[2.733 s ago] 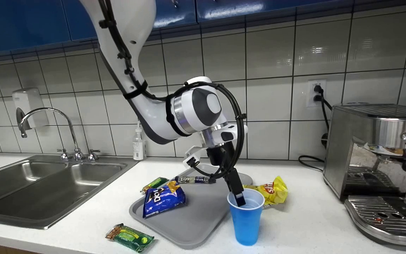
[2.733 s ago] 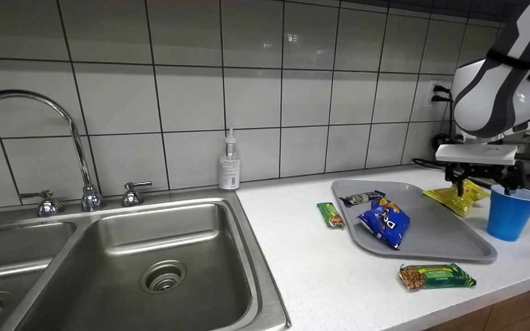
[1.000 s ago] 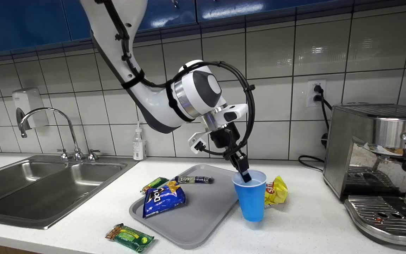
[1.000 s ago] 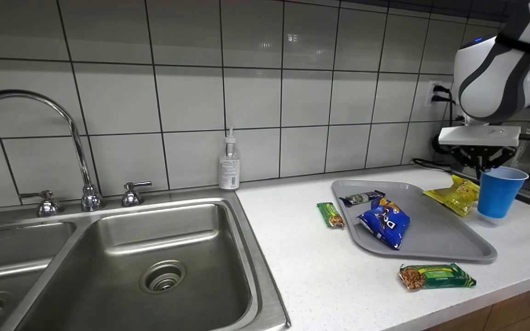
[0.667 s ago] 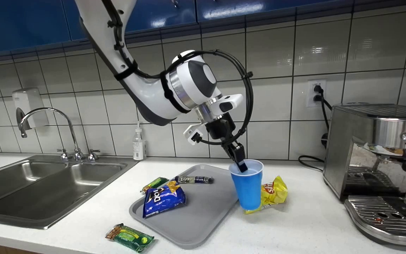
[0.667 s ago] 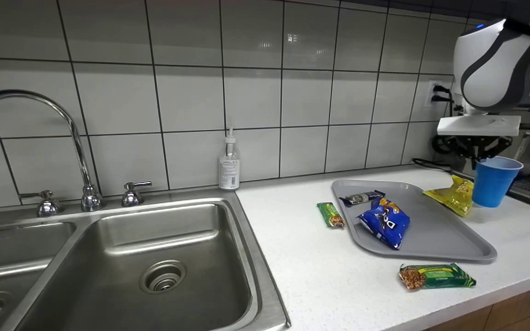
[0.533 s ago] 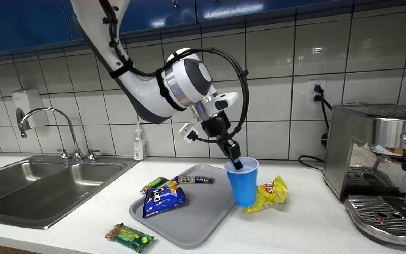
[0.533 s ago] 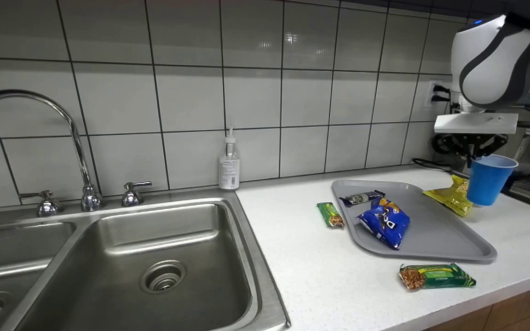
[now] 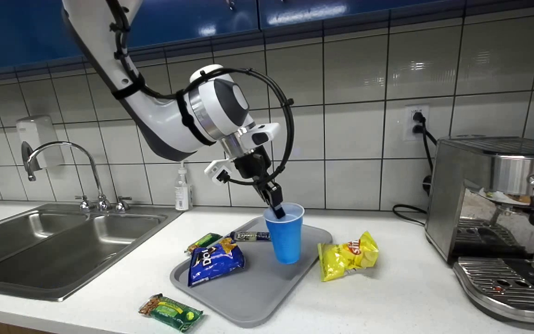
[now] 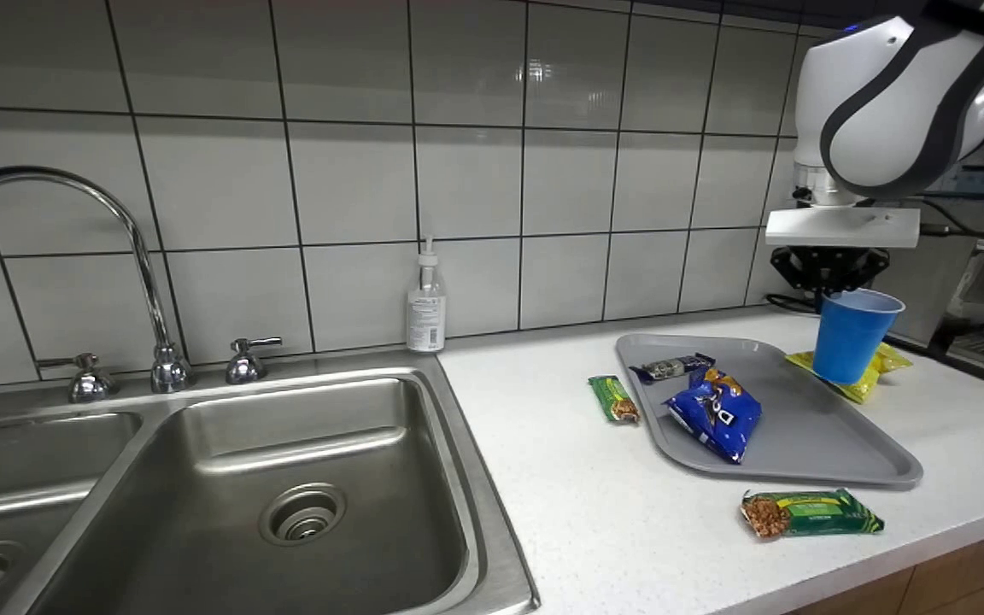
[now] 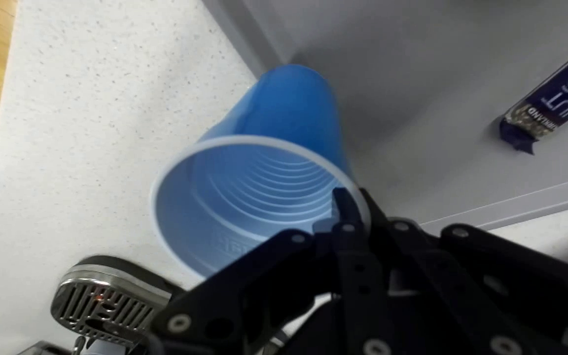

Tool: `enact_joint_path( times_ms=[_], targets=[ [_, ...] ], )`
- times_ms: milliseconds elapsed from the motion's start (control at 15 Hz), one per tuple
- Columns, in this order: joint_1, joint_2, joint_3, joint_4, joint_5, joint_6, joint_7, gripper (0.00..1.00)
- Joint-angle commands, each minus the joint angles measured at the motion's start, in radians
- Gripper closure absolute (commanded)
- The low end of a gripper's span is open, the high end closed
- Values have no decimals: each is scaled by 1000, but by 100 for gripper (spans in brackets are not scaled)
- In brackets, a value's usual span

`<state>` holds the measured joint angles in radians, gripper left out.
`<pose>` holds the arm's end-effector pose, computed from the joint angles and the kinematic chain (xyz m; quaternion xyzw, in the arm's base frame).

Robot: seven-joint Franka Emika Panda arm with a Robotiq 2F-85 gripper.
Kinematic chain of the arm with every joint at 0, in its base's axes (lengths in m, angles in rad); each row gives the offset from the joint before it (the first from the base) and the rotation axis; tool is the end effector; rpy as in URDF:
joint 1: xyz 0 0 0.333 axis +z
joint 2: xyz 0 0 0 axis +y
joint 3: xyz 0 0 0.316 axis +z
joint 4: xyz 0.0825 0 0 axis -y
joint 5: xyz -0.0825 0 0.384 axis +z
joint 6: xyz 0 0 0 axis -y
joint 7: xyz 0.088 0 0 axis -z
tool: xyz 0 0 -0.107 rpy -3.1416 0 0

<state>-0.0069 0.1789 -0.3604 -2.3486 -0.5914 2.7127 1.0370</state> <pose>0.4996 -0.1718 0.2753 0.8885 -0.4148 0.1394 0.1380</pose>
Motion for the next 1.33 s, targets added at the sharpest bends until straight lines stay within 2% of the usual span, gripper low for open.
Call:
enact_joint_path(
  times_ms=[0,467,1267],
  targets=[
    [-14,-33,45,-35,-3,13,-25,99],
    [-10,-11,78,-42,-4,17,-18,99],
    [-9,-2,82,-46,-6,16,-21,99]
  ],
)
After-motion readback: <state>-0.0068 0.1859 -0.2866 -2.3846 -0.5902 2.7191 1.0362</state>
